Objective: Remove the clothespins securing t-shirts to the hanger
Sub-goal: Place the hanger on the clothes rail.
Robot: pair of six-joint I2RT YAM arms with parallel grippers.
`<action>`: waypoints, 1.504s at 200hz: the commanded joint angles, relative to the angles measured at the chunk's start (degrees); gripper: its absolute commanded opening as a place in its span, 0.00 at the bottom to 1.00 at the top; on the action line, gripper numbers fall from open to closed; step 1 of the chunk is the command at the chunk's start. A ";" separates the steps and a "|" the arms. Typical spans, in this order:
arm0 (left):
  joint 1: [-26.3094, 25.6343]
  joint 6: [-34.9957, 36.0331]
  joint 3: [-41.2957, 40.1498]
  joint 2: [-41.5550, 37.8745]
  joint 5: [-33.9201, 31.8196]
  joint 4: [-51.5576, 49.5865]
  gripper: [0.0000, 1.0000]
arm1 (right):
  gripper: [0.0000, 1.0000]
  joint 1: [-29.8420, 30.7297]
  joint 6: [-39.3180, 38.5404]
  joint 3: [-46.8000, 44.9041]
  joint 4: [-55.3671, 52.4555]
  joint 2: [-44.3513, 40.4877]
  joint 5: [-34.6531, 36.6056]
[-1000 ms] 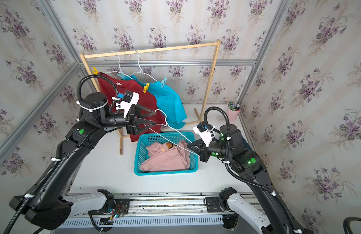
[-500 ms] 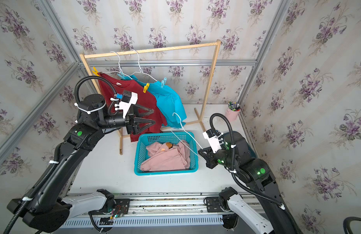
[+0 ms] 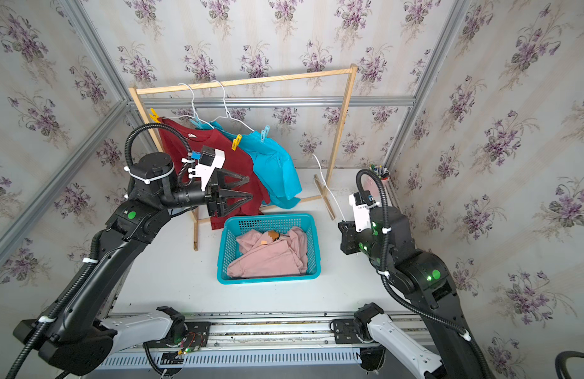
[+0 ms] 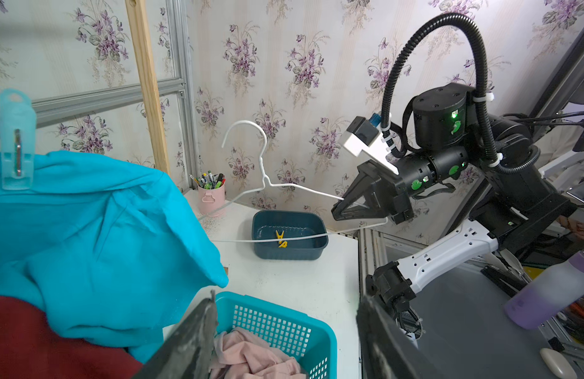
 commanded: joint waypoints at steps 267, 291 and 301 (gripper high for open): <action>0.21 3.04 -10.01 -5.82 -27.50 -0.86 0.79 | 0.00 -13.34 3.48 24.85 31.88 37.31 -6.73; 0.19 3.07 -9.97 -5.88 -27.12 -0.79 0.79 | 0.00 -13.64 3.74 24.67 31.33 37.79 -7.34; 0.26 3.13 -10.02 -5.96 -27.08 -0.78 0.79 | 0.00 -13.64 3.96 24.50 31.31 37.50 -7.50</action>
